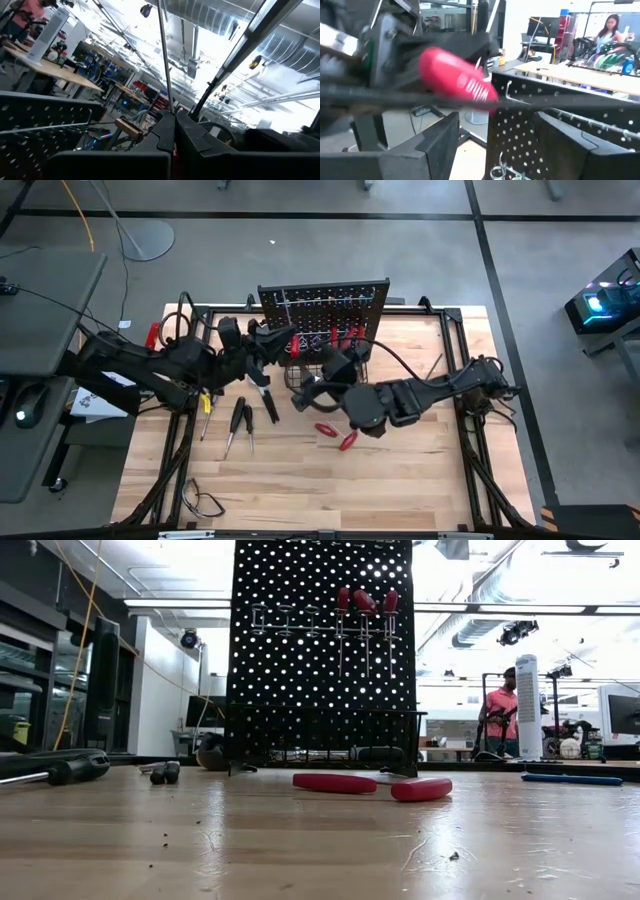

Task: Hang tools onto peg board
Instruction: Hang the red allen wrench on the peg board

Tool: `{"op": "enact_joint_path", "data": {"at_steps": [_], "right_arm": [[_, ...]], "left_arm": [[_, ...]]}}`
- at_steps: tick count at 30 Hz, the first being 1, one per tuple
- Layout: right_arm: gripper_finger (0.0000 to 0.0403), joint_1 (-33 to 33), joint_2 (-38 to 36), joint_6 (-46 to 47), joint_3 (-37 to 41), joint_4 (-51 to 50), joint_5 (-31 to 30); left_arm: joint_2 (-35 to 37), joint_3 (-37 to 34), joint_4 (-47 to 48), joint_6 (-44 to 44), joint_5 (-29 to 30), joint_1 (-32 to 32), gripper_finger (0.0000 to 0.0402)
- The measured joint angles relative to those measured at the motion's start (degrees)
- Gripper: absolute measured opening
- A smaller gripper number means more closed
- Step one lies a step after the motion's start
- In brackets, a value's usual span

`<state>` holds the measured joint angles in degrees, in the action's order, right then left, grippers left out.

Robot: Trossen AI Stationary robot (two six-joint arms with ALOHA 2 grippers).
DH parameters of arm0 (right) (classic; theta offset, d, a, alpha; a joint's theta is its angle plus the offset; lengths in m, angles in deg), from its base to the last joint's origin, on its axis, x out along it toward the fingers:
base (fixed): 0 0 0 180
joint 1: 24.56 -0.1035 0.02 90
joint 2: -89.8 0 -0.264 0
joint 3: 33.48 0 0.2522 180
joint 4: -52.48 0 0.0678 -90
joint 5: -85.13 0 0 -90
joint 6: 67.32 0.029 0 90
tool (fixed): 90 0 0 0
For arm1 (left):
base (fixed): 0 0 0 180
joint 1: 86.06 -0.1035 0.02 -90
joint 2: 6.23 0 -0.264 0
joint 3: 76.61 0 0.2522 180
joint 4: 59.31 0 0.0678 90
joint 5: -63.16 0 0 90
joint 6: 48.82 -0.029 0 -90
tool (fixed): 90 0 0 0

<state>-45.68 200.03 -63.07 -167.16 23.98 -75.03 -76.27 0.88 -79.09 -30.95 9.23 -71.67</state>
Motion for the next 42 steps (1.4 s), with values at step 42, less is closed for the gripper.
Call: {"op": "enact_joint_path", "data": {"at_steps": [42], "right_arm": [[0.0128,1.96,0.02,-18.45,0.0,14.55,16.11]], "left_arm": [[-2.17,0.04,-8.37,5.38,-7.71,-0.58,0.0]]}}
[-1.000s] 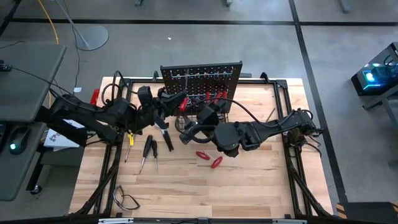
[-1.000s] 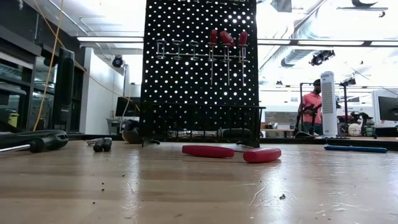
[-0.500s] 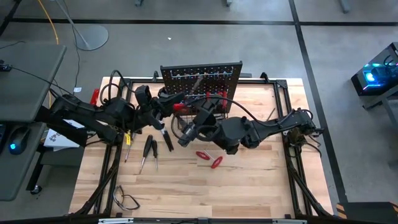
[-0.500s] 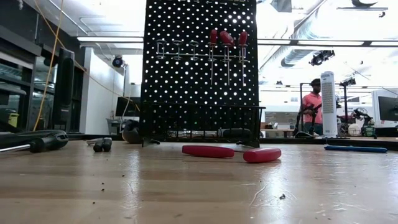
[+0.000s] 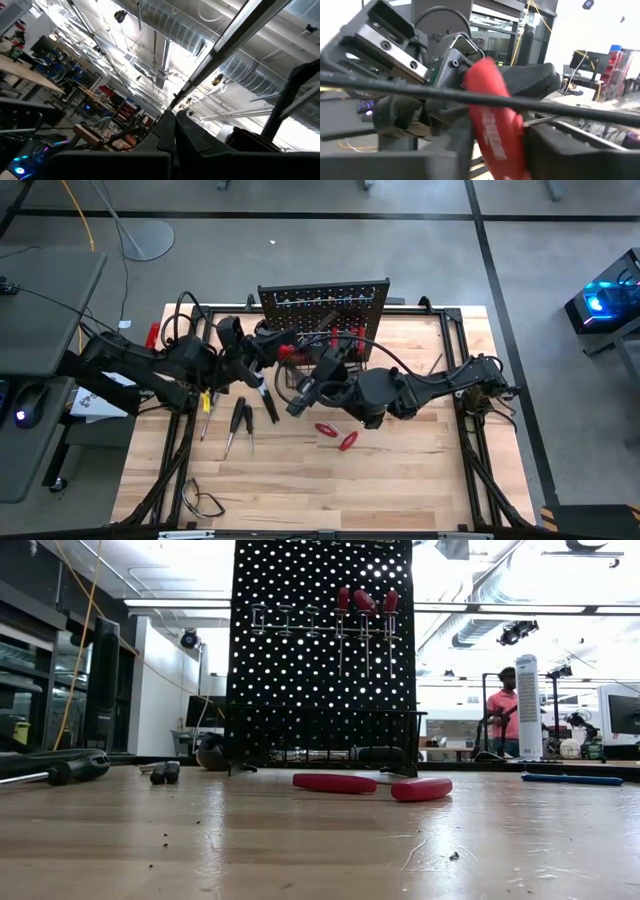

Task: Hang tools onto peg board
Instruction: Hang the red allen wrench on the peg board

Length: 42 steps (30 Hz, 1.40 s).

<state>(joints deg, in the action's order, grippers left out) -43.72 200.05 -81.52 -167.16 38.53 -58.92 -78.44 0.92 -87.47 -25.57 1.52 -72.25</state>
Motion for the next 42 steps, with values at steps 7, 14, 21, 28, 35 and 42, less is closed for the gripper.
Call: {"op": "enact_joint_path", "data": {"at_steps": [7,14,21,28,35,42], "right_arm": [[0.0033,-0.87,-0.07,0.32,-0.02,1.8,-2.53],[0.0033,-2.38,-0.35,-1.57,-0.02,1.64,-7.49],[0.0033,-3.54,-1.74,-1.71,-0.02,-0.46,-8.93],[0.0033,-3.67,-4.25,14.06,-0.02,-19.88,3.35],[0.0033,-0.19,-4.39,31.37,0.0,-41.21,30.51],[0.0033,0.4,-3.36,32.39,0.0,-49.47,35.06]], "left_arm": [[0.42,-0.09,0.65,-6.76,1.62,-0.73,0.0],[2.9,-0.09,1.75,-13.24,2.68,-1.65,0.0],[6.49,-0.09,3.88,-20.29,8.28,-2.87,0.0],[11.63,-0.04,12.9,-26.68,4.32,-2.99,0.0],[13.12,-0.04,35.62,-13.53,-8.57,-2.9,0.0001],[9.83,-0.07,54.65,-2.68,-22.11,-2.88,0.0032]]}}
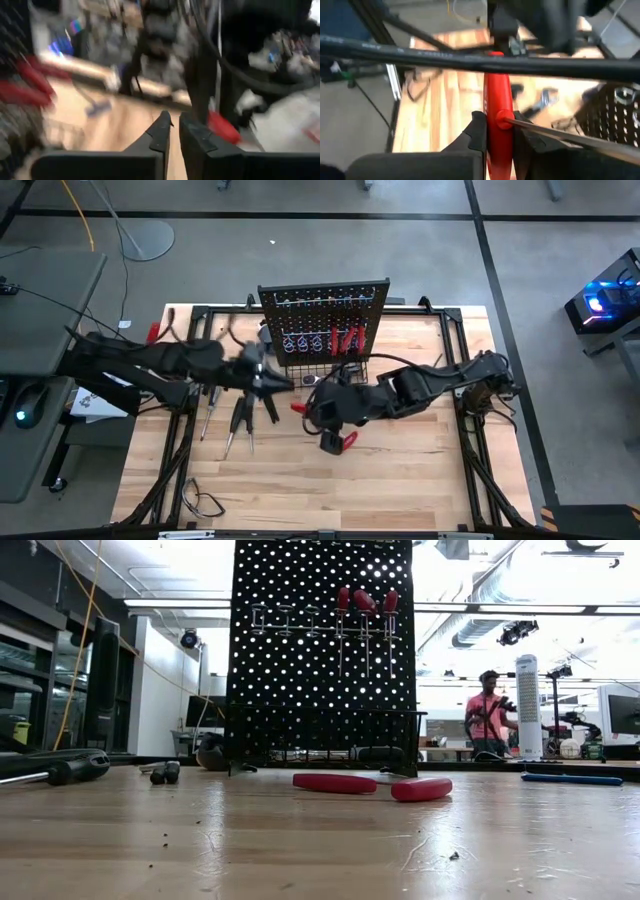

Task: Hang tools onto peg board
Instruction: Hang the red allen wrench on the peg board

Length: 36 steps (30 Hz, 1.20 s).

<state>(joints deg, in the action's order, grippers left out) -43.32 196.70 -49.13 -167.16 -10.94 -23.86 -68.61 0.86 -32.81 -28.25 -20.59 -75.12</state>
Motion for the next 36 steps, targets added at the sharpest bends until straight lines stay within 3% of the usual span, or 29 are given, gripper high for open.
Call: {"op": "enact_joint_path", "data": {"at_steps": [3,7,15,27,36], "right_arm": [[0.0033,0.3,0.05,2.35,0.0,-4.6,1.24],[0.0033,0.42,0.06,4.47,0.0,-7.59,1.81],[0.0033,0.41,0.06,5.36,0.0,-10.47,1.96],[0.0033,0.5,0.92,3.79,0.0,-7.19,2.22],[0.0033,0.52,3.05,2.33,0.0,-4.91,3.83]], "left_arm": [[-1.53,0.0,4.14,2.21,-2.26,0.17,0.005],[-3.23,0.0,1.83,2.6,-2.61,1.09,0.0072],[-3.7,0.04,-2.01,-5.0,-2.72,3.39,0.012],[-8.69,0.04,-4.3,-5.72,-2.68,3.78,0.0189],[-10.06,0.02,-5.05,-5.94,-3.62,3.78,0.0199]]}}
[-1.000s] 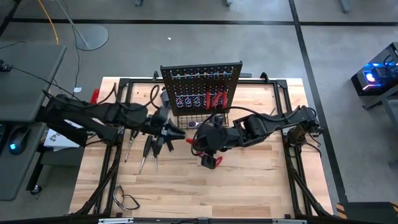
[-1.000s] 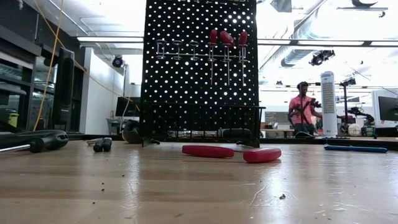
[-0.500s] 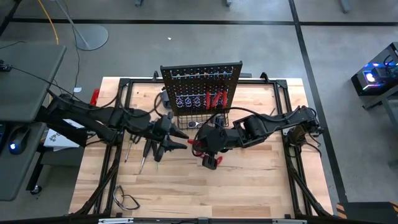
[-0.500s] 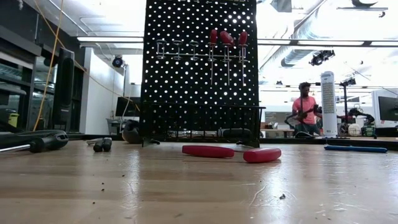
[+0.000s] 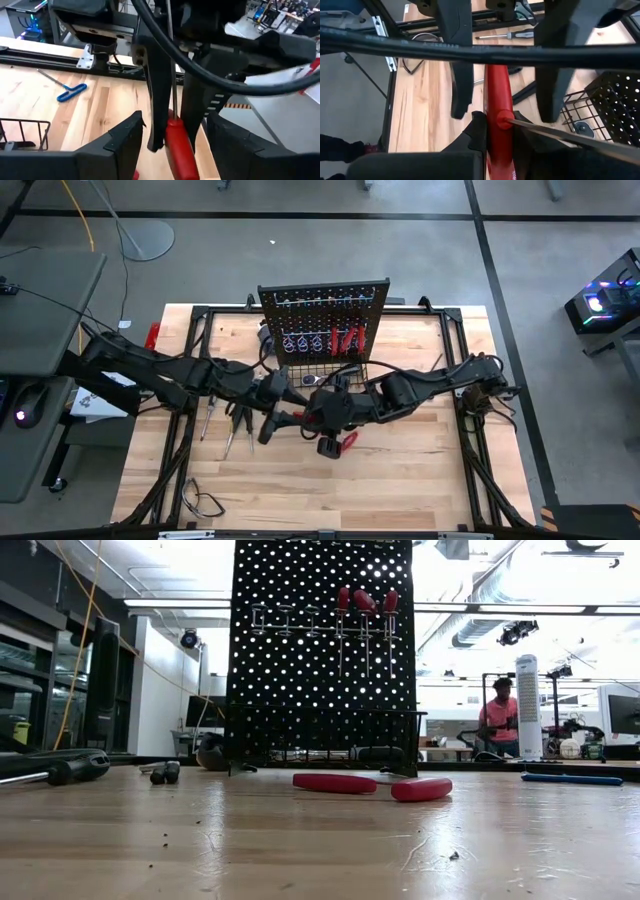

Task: Hang tools onto peg board
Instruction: Hang the red allen wrench on the peg board

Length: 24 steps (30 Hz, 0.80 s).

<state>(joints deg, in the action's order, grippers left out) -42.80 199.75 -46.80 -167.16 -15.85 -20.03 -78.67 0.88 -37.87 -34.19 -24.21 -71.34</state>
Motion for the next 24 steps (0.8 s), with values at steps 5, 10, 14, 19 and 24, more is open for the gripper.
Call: {"op": "enact_joint_path", "data": {"at_steps": [5,10,14,19,24], "right_arm": [[0.0033,-0.18,-0.22,0.01,0.0,-0.02,-3.15],[0.0033,-0.16,-0.9,0.07,0.0,-0.02,-3.86],[0.0033,-0.13,-0.9,0.02,0.0,-0.09,-3.69],[0.0033,-0.13,-0.9,-0.09,-0.02,0.0,-4.33],[0.0033,-0.11,-0.9,-0.61,-0.02,0.0,-4.33]], "left_arm": [[0.43,0.0,2.24,-0.28,0.09,0.45,0.0175],[0.72,0.02,2.65,-0.35,0.22,0.79,0.0157],[0.72,0.0,1.03,-0.96,1.58,0.75,0.0145],[0.7,0.0,1.4,-1.31,2.91,0.74,0.0088],[0.72,0.02,1.89,-1.44,3.12,0.72,0.0038]]}}
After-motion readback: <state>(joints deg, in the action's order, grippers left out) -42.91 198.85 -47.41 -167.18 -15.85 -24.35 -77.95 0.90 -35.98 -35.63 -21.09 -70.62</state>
